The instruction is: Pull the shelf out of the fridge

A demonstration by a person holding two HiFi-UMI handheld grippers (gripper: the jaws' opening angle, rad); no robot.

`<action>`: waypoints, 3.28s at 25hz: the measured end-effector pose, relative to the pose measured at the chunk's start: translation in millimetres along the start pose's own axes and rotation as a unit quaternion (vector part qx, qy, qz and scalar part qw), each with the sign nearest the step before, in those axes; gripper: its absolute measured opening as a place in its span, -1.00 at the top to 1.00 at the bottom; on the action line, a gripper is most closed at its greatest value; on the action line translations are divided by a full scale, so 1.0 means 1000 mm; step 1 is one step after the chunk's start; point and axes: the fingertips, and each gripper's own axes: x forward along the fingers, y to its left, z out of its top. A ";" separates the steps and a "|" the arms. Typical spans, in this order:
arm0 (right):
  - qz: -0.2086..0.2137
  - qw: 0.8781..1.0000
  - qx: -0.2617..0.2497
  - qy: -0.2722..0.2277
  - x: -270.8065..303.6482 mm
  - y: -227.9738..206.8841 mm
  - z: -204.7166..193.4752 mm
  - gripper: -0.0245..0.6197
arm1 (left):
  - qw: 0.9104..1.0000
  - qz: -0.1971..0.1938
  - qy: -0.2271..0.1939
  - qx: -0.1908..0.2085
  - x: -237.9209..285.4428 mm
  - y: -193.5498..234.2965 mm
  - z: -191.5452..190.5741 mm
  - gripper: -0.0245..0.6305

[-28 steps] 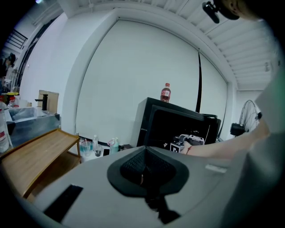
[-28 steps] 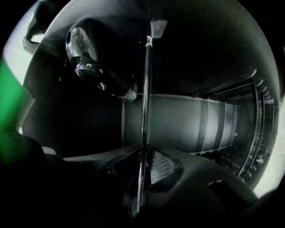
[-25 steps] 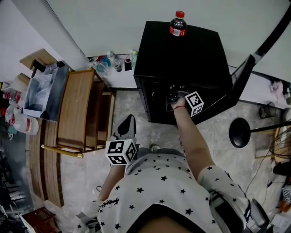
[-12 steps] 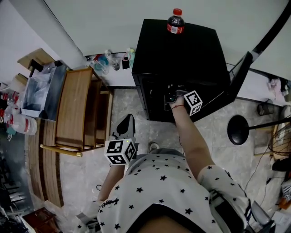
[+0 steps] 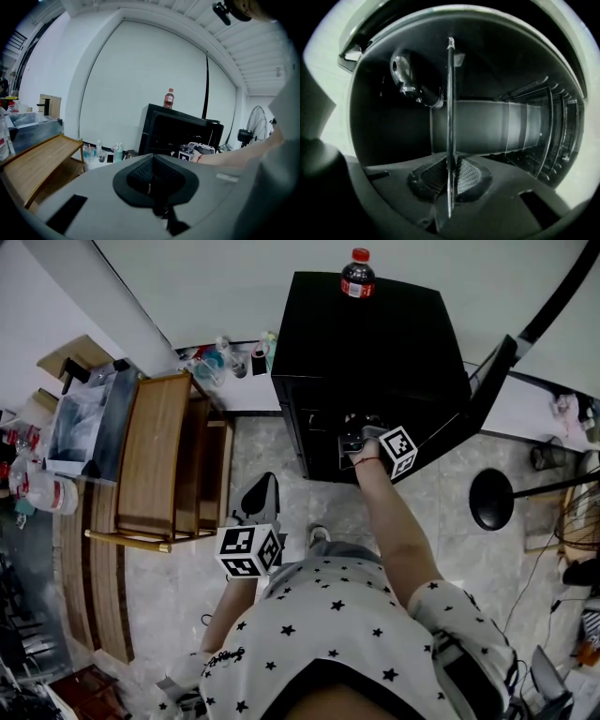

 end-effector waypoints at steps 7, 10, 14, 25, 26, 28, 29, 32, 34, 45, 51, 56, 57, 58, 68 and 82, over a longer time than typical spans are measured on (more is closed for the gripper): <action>0.001 1.000 0.000 0.003 -0.026 0.001 -0.007 0.91 | 1.000 -0.001 0.002 0.002 -0.023 -0.008 -0.006 0.89; 0.001 1.000 0.001 0.003 -0.037 0.001 -0.010 0.91 | 1.000 -0.002 0.003 0.002 -0.032 -0.010 -0.010 0.89; 0.002 1.000 0.002 0.004 -0.051 0.002 -0.014 0.91 | 1.000 -0.002 0.003 0.003 -0.044 -0.011 -0.013 0.89; 0.009 1.000 0.000 0.001 -0.089 0.003 -0.025 0.91 | 1.000 -0.002 -0.003 0.003 -0.080 -0.015 -0.023 0.89; 0.010 1.000 0.000 0.001 -0.092 0.003 -0.026 0.91 | 1.000 -0.001 -0.004 0.002 -0.084 -0.014 -0.025 0.89; 0.012 1.000 0.001 0.002 -0.099 0.002 -0.029 0.91 | 1.000 0.000 -0.003 0.000 -0.090 -0.013 -0.030 0.89; 0.011 1.000 0.001 0.002 -0.103 0.001 -0.031 0.91 | 1.000 0.001 -0.002 -0.001 -0.093 -0.013 -0.032 0.89; 0.009 1.000 0.000 0.003 -0.115 -0.001 -0.034 0.91 | 1.000 -0.001 -0.001 -0.001 -0.101 -0.015 -0.036 0.89; 0.010 1.000 0.000 0.003 -0.122 -0.002 -0.035 0.91 | 1.000 -0.004 -0.003 0.000 -0.105 -0.017 -0.037 0.89; 0.013 1.000 0.000 0.000 -0.144 -0.001 -0.043 0.91 | 1.000 -0.004 -0.004 0.002 -0.128 -0.018 -0.045 0.89; 0.014 1.000 0.000 0.000 -0.144 0.000 -0.044 0.91 | 1.000 -0.006 -0.007 0.002 -0.128 -0.017 -0.042 0.89; 0.010 1.000 0.000 0.000 -0.145 -0.002 -0.044 0.91 | 1.000 -0.009 -0.009 0.001 -0.125 -0.019 -0.041 0.89; 0.010 1.000 0.000 0.000 -0.145 -0.002 -0.044 0.91 | 1.000 -0.009 -0.010 0.001 -0.124 -0.019 -0.041 0.89; 0.010 1.000 0.001 0.000 -0.145 -0.002 -0.044 0.91 | 1.000 -0.009 -0.010 0.000 -0.123 -0.019 -0.041 0.89; 0.008 1.000 0.004 0.000 -0.144 -0.003 -0.043 0.91 | 1.000 -0.010 -0.012 -0.003 -0.119 -0.021 -0.041 0.89; 0.002 1.000 0.004 -0.001 -0.146 -0.001 -0.044 0.91 | 1.000 -0.013 -0.008 -0.005 -0.116 -0.019 -0.042 0.89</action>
